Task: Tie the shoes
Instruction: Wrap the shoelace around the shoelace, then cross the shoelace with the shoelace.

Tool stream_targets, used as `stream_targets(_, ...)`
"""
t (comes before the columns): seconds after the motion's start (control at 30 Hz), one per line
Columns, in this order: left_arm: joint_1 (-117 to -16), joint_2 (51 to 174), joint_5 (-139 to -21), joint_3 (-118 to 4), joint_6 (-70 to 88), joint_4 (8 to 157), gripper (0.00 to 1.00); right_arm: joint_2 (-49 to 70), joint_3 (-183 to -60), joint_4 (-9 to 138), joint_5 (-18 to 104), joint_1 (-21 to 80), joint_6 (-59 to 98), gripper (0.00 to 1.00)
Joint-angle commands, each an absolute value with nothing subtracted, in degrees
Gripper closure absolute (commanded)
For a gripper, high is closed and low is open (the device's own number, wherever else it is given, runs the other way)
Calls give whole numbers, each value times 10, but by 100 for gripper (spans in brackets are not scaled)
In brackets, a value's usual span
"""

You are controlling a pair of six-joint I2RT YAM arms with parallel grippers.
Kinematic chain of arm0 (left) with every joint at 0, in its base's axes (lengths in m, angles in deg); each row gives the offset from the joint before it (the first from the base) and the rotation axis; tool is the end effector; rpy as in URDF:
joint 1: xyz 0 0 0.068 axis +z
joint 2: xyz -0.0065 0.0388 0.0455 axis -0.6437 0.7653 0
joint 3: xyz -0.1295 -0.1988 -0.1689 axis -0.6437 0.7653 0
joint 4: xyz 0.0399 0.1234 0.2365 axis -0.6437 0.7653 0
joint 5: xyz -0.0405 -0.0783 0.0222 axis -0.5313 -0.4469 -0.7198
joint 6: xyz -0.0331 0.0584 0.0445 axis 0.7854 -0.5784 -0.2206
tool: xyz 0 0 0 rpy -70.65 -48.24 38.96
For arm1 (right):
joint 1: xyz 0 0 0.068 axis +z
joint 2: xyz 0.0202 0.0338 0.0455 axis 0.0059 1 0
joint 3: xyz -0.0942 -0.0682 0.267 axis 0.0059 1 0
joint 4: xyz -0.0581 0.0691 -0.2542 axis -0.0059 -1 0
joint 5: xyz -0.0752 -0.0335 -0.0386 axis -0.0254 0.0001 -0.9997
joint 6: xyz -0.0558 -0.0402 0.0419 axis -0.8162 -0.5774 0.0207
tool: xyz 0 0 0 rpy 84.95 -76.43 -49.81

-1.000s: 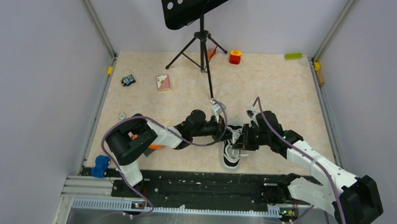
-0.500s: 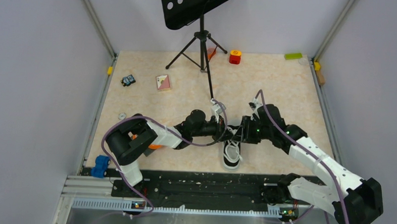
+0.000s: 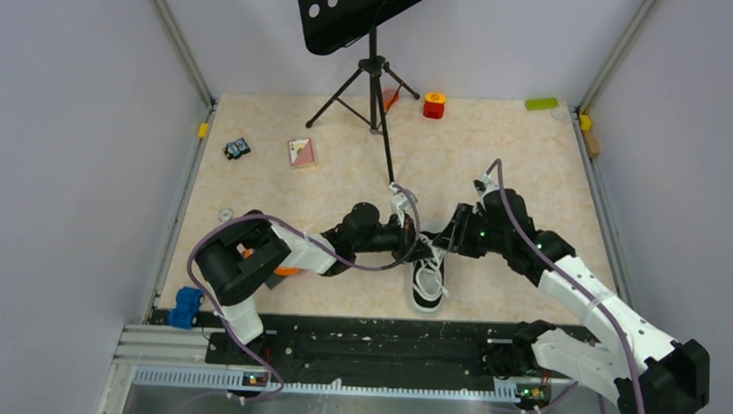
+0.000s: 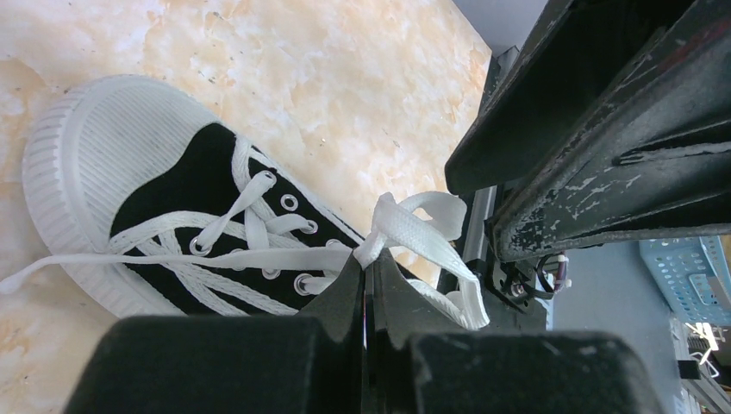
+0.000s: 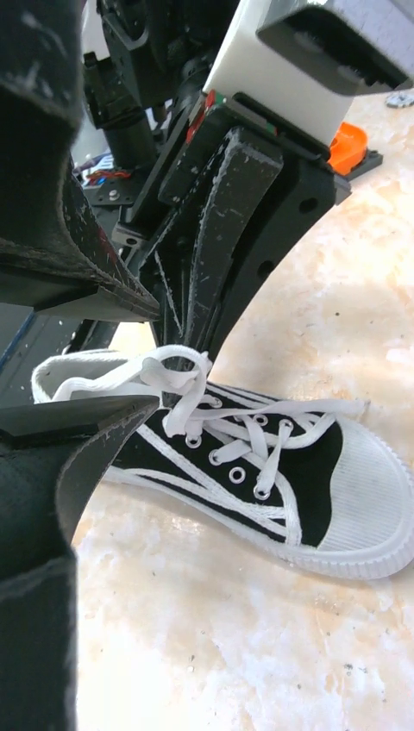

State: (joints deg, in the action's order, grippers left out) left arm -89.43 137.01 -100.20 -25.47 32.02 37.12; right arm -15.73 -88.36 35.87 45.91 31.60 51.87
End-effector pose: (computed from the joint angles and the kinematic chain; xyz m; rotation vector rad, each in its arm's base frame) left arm 0.2236 -0.3119 0.1732 0.6632 1.9154 -1.4400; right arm 0.1858 0.1273 0.2558 0.0696 2.4273 0.8091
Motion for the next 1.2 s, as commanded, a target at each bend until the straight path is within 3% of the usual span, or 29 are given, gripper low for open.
stream_targets(0.0, -892, 1354, -1014, -258, 312, 348, 100, -161, -879, 394, 448, 310, 535, 63)
stream_targets(0.27, -892, 1353, -1014, -259, 311, 349, 100, -147, -870, 399, 452, 307, 534, 77)
stream_targets(0.53, -892, 1353, -1015, -259, 311, 348, 100, -146, -856, 398, 456, 307, 533, 74)
stream_targets(0.6, -892, 1353, -1015, -258, 311, 348, 100, -146, -855, 401, 454, 307, 533, 78)
stream_targets(0.73, -892, 1352, -1016, -258, 311, 349, 100, -146, -859, 411, 456, 307, 532, 99)
stream_targets(0.93, -892, 1348, -1025, -261, 301, 369, 100, -147, -866, 407, 461, 307, 524, 100)
stream_targets(1.1, -891, 1327, -1010, -262, 283, 434, 68, -147, -866, 398, 457, 307, 519, 100)
stream_targets(1.17, -891, 1316, -1005, -262, 276, 458, 61, -150, -865, 396, 452, 307, 519, 100)
